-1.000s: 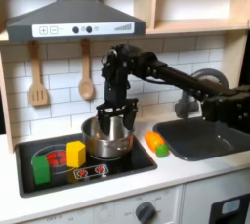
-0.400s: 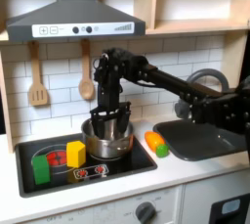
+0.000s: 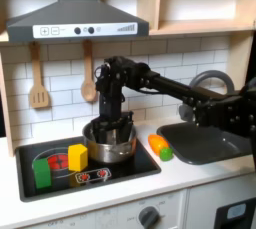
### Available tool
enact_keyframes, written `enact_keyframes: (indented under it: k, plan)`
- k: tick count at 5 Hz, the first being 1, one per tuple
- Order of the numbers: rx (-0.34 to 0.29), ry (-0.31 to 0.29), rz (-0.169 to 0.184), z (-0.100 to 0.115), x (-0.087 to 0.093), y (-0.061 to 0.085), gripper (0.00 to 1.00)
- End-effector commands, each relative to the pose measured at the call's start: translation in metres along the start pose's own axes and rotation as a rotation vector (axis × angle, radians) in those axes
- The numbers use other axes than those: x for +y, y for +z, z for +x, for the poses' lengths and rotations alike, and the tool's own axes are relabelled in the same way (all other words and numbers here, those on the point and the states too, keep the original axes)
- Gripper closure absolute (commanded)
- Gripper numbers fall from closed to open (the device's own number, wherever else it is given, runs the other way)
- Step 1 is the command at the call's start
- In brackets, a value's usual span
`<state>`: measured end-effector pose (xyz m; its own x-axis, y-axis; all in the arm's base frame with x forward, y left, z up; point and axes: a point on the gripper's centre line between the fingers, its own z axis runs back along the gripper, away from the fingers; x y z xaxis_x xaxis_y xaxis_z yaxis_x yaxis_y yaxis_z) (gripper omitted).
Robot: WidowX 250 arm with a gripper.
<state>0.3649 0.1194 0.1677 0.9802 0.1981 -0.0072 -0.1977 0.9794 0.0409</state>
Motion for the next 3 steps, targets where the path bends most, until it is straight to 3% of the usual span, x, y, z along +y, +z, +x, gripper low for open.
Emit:
enact_keyframes:
  k: [1,2,3]
  plan:
    - [0.014,-0.050,0.022,0.001,-0.007,-0.011,0.00]
    - [0.002,-0.023,0.027,0.008,-0.001,-0.005,0.00]
    - [0.018,0.010,0.021,0.018,0.005,-0.008,0.00]
